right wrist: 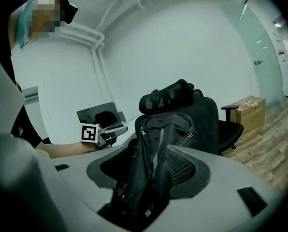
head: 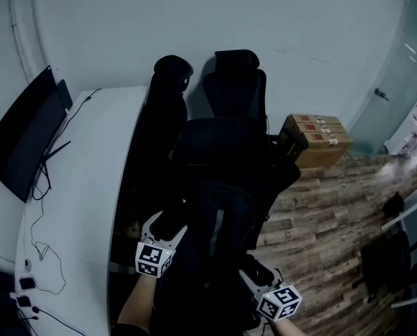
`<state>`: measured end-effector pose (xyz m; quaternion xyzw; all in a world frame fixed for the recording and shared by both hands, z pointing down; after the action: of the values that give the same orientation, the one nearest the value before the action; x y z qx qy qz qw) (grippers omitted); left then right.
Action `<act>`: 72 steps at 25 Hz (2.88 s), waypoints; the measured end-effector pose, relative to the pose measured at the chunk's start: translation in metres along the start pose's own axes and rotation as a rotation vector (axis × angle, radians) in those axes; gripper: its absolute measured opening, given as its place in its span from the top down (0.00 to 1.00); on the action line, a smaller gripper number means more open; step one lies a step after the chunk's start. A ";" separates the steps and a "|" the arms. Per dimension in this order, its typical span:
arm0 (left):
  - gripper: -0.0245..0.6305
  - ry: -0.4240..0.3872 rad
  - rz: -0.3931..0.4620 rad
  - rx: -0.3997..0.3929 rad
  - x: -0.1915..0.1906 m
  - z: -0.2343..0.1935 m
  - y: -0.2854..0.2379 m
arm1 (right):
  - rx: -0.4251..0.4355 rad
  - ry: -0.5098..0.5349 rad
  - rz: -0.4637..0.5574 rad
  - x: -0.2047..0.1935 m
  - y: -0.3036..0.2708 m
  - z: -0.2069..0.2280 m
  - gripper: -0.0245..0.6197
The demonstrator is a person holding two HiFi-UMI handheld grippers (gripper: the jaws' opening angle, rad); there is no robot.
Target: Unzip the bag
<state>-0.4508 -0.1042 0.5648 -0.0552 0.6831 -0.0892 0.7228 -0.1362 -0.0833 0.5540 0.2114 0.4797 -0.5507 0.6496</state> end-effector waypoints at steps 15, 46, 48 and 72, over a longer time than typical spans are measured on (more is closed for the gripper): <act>0.41 0.044 -0.105 -0.133 -0.021 -0.024 -0.120 | -0.058 -0.034 -0.009 -0.007 -0.003 0.012 0.62; 0.77 0.138 -0.048 -0.370 -0.010 0.062 -0.018 | 0.010 0.138 0.032 0.019 0.015 -0.024 0.62; 0.77 0.090 -0.028 -0.385 -0.008 0.085 0.001 | 0.005 0.144 0.023 0.023 0.019 -0.029 0.62; 0.79 -0.341 -0.017 -0.479 -0.004 0.319 0.093 | 0.105 -0.191 0.164 -0.030 0.143 0.019 0.62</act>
<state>-0.1282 -0.0253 0.5693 -0.2441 0.5528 0.0793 0.7928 0.0046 -0.0400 0.5516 0.2300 0.3673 -0.5377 0.7233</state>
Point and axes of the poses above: the fingertips, and each gripper's own axes: y backward along the fingers, z to its right, x out of its top, the point moved 7 cm from there along y, backward along the fingers, and after that the axes turned 12 degrees about x, right-handed, at the moved point
